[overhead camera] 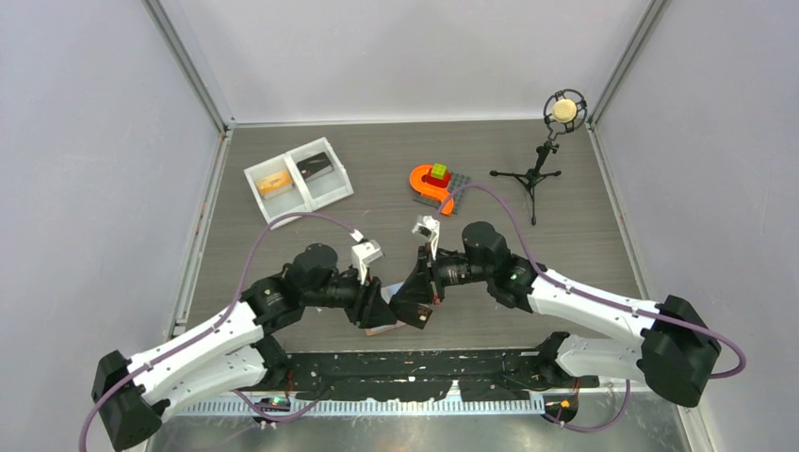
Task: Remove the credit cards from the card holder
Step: Place the credit card in the storage box.
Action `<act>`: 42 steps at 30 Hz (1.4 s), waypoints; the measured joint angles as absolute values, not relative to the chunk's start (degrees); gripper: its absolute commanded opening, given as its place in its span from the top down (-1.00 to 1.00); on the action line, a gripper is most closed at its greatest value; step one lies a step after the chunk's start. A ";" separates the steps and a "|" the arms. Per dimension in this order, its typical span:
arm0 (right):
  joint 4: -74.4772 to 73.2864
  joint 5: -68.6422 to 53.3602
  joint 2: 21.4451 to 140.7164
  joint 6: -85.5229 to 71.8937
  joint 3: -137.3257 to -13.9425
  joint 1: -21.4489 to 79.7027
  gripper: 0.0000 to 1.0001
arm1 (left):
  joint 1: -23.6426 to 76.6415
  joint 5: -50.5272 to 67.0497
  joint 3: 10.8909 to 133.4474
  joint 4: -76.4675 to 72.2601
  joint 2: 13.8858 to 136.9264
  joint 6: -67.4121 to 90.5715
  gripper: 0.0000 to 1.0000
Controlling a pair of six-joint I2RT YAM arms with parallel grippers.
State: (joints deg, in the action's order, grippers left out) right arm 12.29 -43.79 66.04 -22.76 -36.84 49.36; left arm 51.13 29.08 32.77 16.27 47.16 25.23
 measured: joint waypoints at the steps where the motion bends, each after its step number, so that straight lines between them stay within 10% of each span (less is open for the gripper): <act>1: 13.13 -41.56 65.39 -24.75 -36.16 49.36 0.89 | 49.78 29.17 32.77 16.25 46.15 25.43 0.00; 13: 34.33 -10.74 55.64 -53.28 -26.37 49.65 0.89 | 42.65 27.64 32.10 7.81 38.11 33.93 -0.22; 32: 52.16 23.40 51.42 -70.13 -14.92 56.14 0.89 | 42.61 26.26 27.09 -23.97 49.41 54.22 -0.03; 42: 56.31 27.42 54.06 -73.10 -13.13 56.58 0.78 | 42.63 27.20 26.68 -32.95 56.95 60.20 1.00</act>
